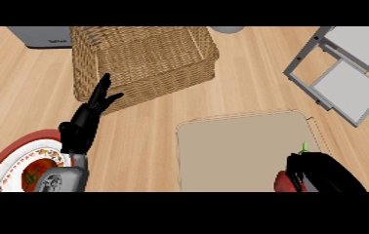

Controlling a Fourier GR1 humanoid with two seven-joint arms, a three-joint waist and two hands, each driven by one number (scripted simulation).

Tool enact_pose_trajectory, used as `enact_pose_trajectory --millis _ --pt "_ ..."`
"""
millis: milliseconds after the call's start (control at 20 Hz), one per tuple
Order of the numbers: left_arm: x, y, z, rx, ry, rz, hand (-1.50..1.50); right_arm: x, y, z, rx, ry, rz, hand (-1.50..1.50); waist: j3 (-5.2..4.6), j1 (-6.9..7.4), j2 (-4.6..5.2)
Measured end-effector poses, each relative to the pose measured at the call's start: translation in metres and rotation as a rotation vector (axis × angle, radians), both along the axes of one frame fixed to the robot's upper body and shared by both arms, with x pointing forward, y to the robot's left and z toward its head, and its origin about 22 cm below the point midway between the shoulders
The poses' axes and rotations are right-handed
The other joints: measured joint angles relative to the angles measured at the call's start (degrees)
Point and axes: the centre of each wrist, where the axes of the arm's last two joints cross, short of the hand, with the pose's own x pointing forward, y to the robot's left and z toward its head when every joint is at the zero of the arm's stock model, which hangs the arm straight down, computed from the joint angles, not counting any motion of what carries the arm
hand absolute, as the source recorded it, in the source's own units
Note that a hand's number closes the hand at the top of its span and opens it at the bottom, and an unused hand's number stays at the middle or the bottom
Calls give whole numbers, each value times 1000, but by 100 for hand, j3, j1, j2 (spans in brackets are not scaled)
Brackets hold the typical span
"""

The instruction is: Pick the bell pepper from the tray and place it in the tiered shelf

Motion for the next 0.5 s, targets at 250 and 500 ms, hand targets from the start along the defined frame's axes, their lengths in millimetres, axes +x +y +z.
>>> enact_pose_trajectory --millis 250,500 --pt "-2 0 1 1 -1 9 0 -27 -68 26 130 -4 87 150 0 -44 14" --pt "-3 2 3 0 1 8 0 -54 -117 53 347 -20 77 150 11 -68 32"
